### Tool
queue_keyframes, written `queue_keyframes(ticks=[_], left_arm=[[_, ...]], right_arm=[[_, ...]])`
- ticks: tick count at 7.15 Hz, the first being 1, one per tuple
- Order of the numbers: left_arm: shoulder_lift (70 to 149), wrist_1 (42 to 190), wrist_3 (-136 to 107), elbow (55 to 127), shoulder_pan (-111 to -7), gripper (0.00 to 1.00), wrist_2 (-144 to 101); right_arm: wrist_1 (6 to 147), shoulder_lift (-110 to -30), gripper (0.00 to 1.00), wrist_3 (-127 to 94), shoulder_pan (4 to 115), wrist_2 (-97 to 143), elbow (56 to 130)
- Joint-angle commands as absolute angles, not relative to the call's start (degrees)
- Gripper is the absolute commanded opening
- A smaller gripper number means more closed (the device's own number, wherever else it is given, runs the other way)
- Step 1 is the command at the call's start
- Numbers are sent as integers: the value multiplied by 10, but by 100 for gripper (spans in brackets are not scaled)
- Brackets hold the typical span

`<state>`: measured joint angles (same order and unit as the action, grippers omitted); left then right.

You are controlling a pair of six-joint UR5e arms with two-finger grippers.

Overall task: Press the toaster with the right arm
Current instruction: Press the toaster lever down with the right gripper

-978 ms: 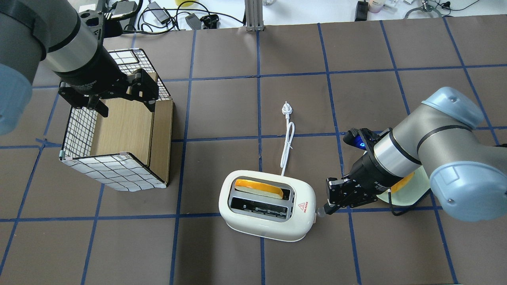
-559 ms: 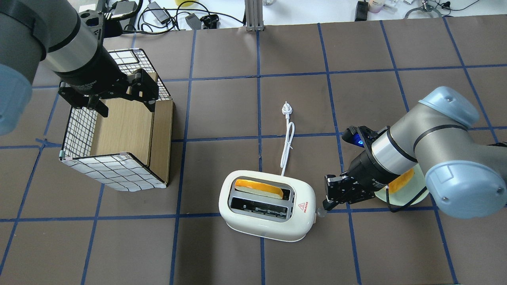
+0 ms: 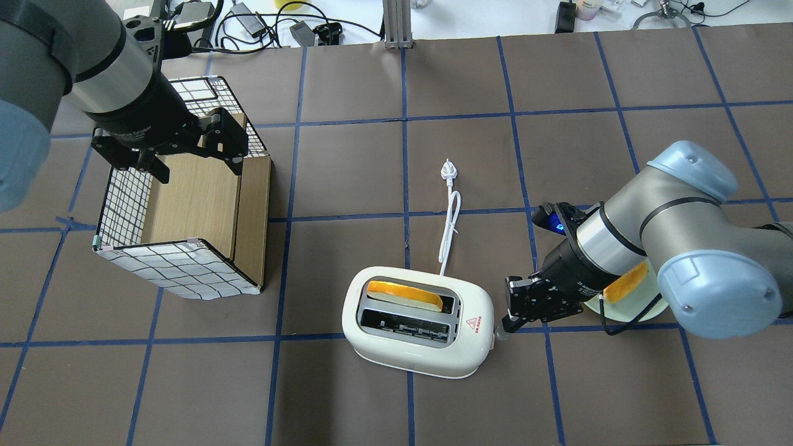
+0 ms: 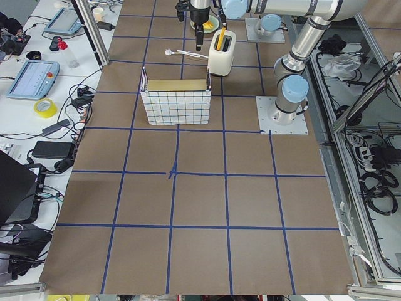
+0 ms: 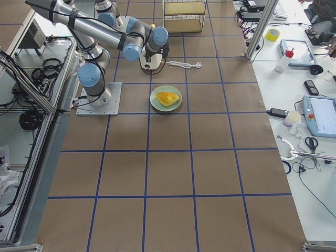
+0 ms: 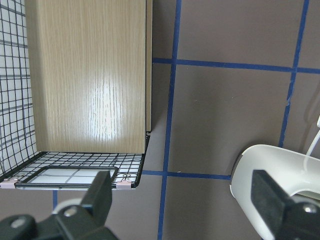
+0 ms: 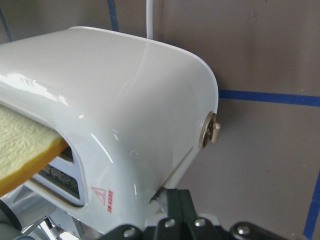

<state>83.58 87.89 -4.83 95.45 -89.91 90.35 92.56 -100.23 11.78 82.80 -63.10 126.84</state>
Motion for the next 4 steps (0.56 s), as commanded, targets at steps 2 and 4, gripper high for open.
queue_keyframes(ticks=[2, 4], left_arm=[[836, 879, -48, 954, -899, 100, 904], [836, 879, -48, 954, -899, 100, 904]], right_arm=[[924, -1005, 0, 105, 827, -615, 1260], [916, -1003, 0, 112, 829, -615, 1271]])
